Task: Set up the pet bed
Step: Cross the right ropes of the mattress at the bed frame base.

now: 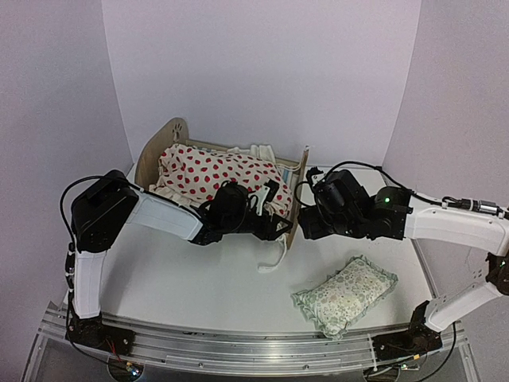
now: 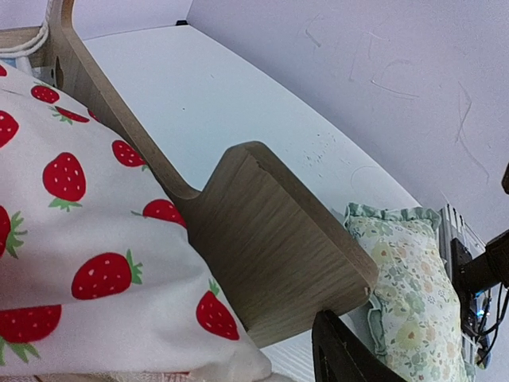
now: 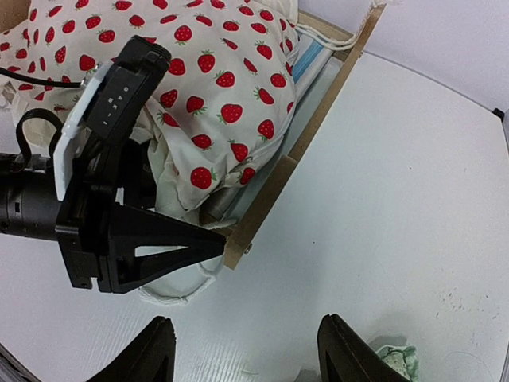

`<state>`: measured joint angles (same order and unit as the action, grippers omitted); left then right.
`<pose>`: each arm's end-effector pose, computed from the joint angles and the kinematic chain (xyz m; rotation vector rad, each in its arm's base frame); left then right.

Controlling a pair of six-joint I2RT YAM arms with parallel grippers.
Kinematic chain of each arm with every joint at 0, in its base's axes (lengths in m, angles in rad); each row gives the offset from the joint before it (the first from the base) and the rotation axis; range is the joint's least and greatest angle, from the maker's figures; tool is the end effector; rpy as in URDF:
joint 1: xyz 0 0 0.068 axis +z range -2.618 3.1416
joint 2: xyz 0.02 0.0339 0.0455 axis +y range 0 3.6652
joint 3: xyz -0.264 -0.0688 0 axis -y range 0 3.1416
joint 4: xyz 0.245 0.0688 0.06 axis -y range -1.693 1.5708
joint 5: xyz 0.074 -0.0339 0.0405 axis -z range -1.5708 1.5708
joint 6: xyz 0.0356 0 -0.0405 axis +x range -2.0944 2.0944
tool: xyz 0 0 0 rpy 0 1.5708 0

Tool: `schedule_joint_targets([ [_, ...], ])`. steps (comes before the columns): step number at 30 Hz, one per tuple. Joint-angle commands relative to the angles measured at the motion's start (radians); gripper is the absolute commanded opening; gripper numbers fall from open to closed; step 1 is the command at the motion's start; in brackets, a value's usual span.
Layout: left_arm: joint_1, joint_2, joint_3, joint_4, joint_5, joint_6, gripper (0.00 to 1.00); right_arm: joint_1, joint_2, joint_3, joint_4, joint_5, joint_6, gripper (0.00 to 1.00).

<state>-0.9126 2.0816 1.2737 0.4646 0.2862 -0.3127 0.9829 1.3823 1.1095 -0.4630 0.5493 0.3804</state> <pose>0.2756 -0.3729 0.1718 0.8036 1.8947 -1.0709 0.1818 0.2393 0.2945 -0.3842 2.1492 0.1315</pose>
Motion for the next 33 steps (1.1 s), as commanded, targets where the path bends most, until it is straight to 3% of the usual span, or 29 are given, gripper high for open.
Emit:
schedule_joint_targets([
  [1, -0.028, -0.045, 0.068, -0.102, -0.164, 0.091, 0.63, -0.001, -0.002, -0.018, 0.029, 0.007, -0.005, 0.62],
  [9, 0.0, -0.093, 0.047, -0.139, -0.1, 0.106, 0.68, -0.002, 0.051, -0.047, 0.071, -0.007, 0.015, 0.62],
  [17, 0.001, -0.106, 0.06, -0.154, -0.019, 0.095, 0.66, -0.002, 0.14, 0.007, 0.113, 0.032, 0.019, 0.64],
  [20, 0.001, -0.144, 0.039, -0.142, 0.055, 0.062, 0.78, -0.004, 0.169, 0.038, 0.114, 0.048, 0.016, 0.64],
  [22, 0.001, -0.176, 0.032, -0.15, 0.078, 0.043, 0.95, -0.01, 0.184, 0.053, 0.114, 0.064, 0.017, 0.63],
  [23, 0.001, -0.189, 0.032, -0.168, 0.077, 0.039, 0.98, -0.016, 0.189, 0.058, 0.114, 0.065, 0.022, 0.62],
  [33, 0.003, -0.328, -0.035, -0.283, 0.03, 0.043, 1.0, -0.052, 0.212, 0.092, 0.115, 0.009, 0.039, 0.56],
])
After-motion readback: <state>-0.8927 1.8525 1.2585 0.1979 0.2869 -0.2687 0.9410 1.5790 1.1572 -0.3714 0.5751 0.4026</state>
